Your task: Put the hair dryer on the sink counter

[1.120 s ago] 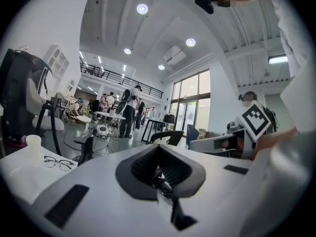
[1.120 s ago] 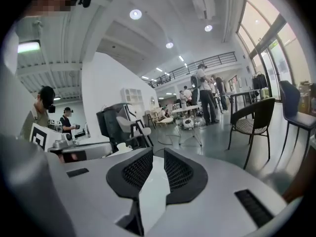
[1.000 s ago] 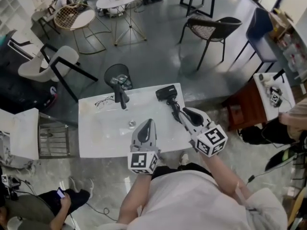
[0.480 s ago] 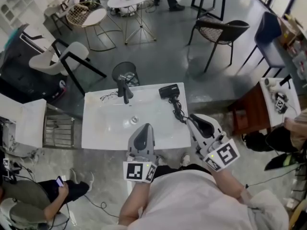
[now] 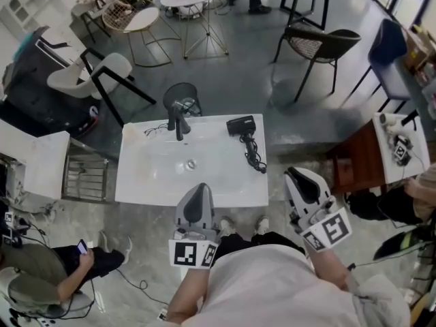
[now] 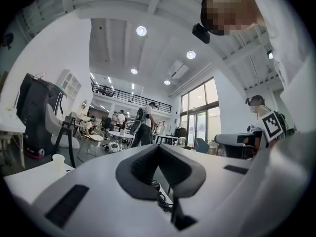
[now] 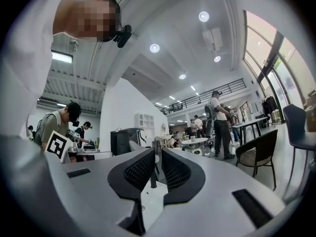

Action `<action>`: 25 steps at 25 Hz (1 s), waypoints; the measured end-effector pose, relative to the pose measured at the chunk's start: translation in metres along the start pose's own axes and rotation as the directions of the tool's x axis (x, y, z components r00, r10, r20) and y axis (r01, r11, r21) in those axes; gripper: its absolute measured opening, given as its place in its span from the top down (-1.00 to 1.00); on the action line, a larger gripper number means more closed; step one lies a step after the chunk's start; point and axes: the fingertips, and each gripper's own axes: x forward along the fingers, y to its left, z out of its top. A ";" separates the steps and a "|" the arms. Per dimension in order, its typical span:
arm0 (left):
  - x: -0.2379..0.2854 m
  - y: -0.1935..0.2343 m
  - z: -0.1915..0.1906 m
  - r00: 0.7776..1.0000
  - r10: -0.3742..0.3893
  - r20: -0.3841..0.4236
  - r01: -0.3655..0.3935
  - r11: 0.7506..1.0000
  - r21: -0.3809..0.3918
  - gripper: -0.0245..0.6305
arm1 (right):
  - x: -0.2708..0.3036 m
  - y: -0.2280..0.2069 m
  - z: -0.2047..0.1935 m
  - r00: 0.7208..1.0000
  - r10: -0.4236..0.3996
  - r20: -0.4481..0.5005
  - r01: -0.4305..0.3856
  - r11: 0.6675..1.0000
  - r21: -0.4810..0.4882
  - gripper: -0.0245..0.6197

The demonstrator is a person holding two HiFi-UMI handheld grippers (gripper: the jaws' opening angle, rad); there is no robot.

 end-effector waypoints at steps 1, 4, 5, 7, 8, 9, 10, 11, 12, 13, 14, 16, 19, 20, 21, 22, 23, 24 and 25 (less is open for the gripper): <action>0.000 -0.002 -0.001 1.000 0.004 0.001 -0.004 1.000 0.002 0.92 | -0.002 -0.001 -0.001 1.000 0.002 0.000 -0.002 1.000 0.005 0.74; 0.000 -0.011 -0.003 1.000 0.020 0.002 -0.020 1.000 0.011 0.92 | -0.011 -0.002 0.002 1.000 0.010 0.008 -0.010 1.000 0.010 0.74; -0.001 -0.014 -0.004 1.000 0.025 0.002 -0.025 1.000 0.013 0.92 | -0.015 -0.003 0.003 1.000 0.012 0.009 -0.012 1.000 0.011 0.74; -0.003 -0.019 -0.006 1.000 0.029 0.002 -0.029 0.999 0.017 0.92 | -0.020 -0.003 0.004 1.000 0.012 0.013 -0.013 1.000 0.012 0.74; -0.004 -0.020 -0.005 1.000 0.027 0.006 -0.027 0.999 0.025 0.92 | -0.021 -0.002 0.004 1.000 0.012 0.016 -0.012 1.000 0.009 0.74; -0.005 -0.021 -0.004 1.000 0.023 0.012 -0.023 0.999 0.034 0.92 | -0.020 -0.001 0.005 1.000 0.009 0.020 -0.009 1.000 0.007 0.74; -0.007 -0.022 -0.003 1.000 0.017 0.015 -0.018 0.999 0.040 0.92 | -0.020 0.002 0.005 1.000 0.005 0.022 -0.005 1.000 0.004 0.74; -0.010 -0.021 -0.003 1.000 0.012 0.016 -0.012 0.999 0.042 0.92 | -0.020 0.005 0.005 1.000 0.001 0.023 -0.001 1.000 0.003 0.74; -0.013 -0.020 -0.004 1.000 0.006 0.016 -0.006 0.999 0.041 0.92 | -0.020 0.009 0.005 1.000 -0.004 0.022 0.004 1.000 0.001 0.74; -0.017 -0.018 -0.004 1.000 -0.001 0.016 0.000 0.999 0.042 0.92 | -0.020 0.014 0.005 1.000 -0.008 0.024 0.008 1.000 0.000 0.75; -0.020 -0.016 -0.004 1.000 -0.009 0.017 0.008 0.999 0.047 0.92 | -0.019 0.020 0.006 1.000 -0.012 0.028 0.012 1.000 0.001 0.75; -0.026 -0.011 -0.003 0.999 -0.029 0.020 0.028 0.998 0.060 0.92 | -0.017 0.032 0.007 0.999 -0.023 0.035 0.023 1.000 0.002 0.75; -0.037 -0.006 -0.004 0.998 -0.060 0.011 0.060 0.998 0.032 0.92 | -0.014 0.049 0.006 0.999 -0.041 0.034 0.041 0.999 -0.005 0.75; -0.041 -0.004 -0.007 0.998 -0.070 0.002 0.070 0.997 0.012 0.92 | -0.013 0.053 0.004 0.998 -0.049 0.031 0.049 0.999 -0.005 0.75; -0.045 -0.003 -0.010 0.997 -0.080 -0.007 0.080 0.997 -0.002 0.92 | -0.013 0.058 0.002 0.998 -0.056 0.028 0.057 0.998 -0.003 0.76; -0.047 -0.001 -0.011 0.996 -0.089 -0.013 0.089 0.996 -0.006 0.92 | -0.013 0.062 0.000 0.998 -0.063 0.024 0.064 0.998 0.000 0.76; -0.048 0.001 -0.010 0.995 -0.096 -0.012 0.096 0.995 -0.001 0.92 | -0.013 0.065 -0.002 0.997 -0.069 0.021 0.069 0.998 0.001 0.76; -0.047 0.002 -0.008 0.995 -0.099 -0.006 0.100 0.995 0.006 0.92 | -0.013 0.067 -0.002 0.997 -0.074 0.018 0.074 0.997 -0.002 0.76; -0.045 0.003 -0.007 0.995 -0.101 0.001 0.101 0.995 0.009 0.92 | -0.012 0.068 -0.002 0.997 -0.076 0.018 0.076 0.997 -0.007 0.76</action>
